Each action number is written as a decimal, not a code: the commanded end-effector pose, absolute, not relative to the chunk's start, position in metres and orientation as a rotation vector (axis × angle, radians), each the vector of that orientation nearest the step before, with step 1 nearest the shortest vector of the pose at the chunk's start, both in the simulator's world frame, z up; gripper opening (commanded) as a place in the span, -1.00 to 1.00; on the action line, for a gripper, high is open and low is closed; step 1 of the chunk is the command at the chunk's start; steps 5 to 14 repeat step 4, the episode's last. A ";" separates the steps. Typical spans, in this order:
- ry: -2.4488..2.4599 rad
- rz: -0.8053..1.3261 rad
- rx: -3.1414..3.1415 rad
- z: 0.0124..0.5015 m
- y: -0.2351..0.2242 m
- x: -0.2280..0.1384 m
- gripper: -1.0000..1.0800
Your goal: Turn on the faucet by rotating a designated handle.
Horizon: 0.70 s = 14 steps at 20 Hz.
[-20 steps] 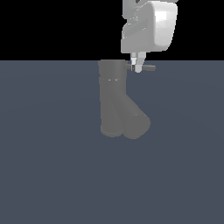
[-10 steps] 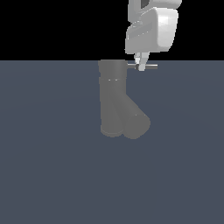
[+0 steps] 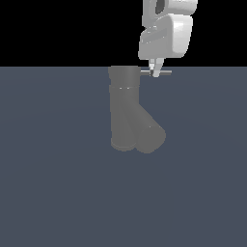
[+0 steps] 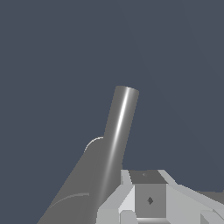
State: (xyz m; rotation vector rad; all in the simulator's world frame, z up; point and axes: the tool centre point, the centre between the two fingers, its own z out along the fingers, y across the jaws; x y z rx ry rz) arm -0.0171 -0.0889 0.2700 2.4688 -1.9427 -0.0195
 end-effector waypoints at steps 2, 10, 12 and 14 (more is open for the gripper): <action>-2.012 0.000 2.413 0.270 -0.128 -0.009 -1.00; -2.014 0.000 2.411 0.270 -0.130 -0.007 -1.00; -2.014 0.000 2.411 0.270 -0.130 -0.007 -1.00; -2.014 0.000 2.411 0.270 -0.130 -0.007 -1.00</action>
